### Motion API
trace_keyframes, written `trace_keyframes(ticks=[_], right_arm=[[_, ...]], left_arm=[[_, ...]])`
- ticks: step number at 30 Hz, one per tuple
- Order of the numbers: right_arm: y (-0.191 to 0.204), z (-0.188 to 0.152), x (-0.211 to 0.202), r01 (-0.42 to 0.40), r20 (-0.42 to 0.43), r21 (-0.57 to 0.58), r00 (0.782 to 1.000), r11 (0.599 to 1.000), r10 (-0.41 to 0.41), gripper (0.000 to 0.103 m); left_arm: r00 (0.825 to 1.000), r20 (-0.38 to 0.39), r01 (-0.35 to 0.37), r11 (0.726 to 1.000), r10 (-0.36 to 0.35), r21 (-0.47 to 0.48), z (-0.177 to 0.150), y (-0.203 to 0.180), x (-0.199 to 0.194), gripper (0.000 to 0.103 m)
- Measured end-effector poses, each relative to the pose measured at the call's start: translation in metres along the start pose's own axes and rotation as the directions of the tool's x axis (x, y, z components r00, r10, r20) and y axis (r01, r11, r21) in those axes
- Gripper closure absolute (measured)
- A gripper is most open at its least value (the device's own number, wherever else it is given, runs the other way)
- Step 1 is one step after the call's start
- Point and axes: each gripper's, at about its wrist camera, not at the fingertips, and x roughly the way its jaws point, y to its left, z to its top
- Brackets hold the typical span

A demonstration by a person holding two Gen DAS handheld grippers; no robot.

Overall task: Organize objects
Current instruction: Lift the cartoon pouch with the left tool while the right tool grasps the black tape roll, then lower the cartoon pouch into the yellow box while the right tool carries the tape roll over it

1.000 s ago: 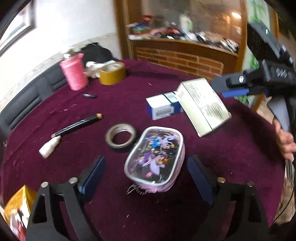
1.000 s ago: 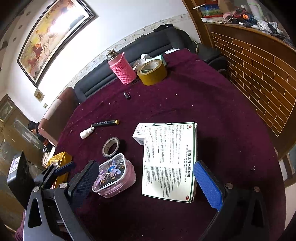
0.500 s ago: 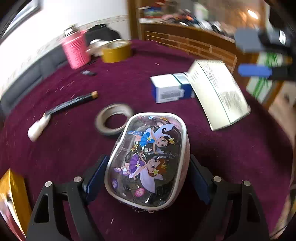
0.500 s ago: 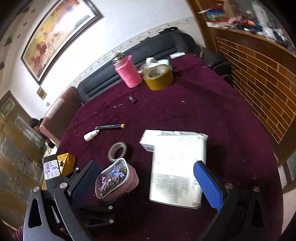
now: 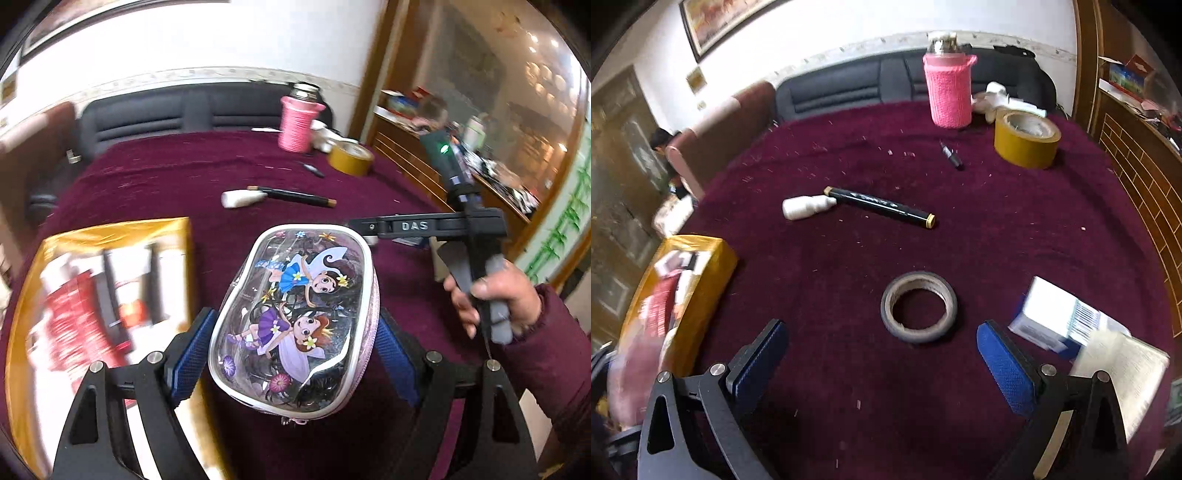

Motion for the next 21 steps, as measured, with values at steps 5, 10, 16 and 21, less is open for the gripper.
trace_keyframes(ticks=[5,10,16,21], right_arm=[[-0.004,0.007,0.034,0.065,-0.067,0.01,0.996,0.998,-0.064,0.0],[-0.006,0.006,0.051,0.12,-0.088,0.004,0.989,0.993,-0.119,0.024],[-0.012,0.004,0.04,0.075,-0.062,0.06,0.995,0.995,-0.071,0.04],[-0.007,-0.001,0.025,0.048,-0.03,0.075,0.999,0.996,-0.046,0.04]], left_arm=[[0.997,0.035,-0.061,0.994,0.064,-0.085,-0.017,0.049,-0.028,0.02],[0.994,0.053,-0.088,0.978,0.1,-0.188,-0.034,0.091,-0.047,0.02],[0.988,0.069,-0.116,0.955,0.14,-0.274,-0.05,0.124,-0.065,0.02],[0.982,0.067,-0.147,0.939,0.177,-0.312,-0.06,0.139,-0.077,0.02]])
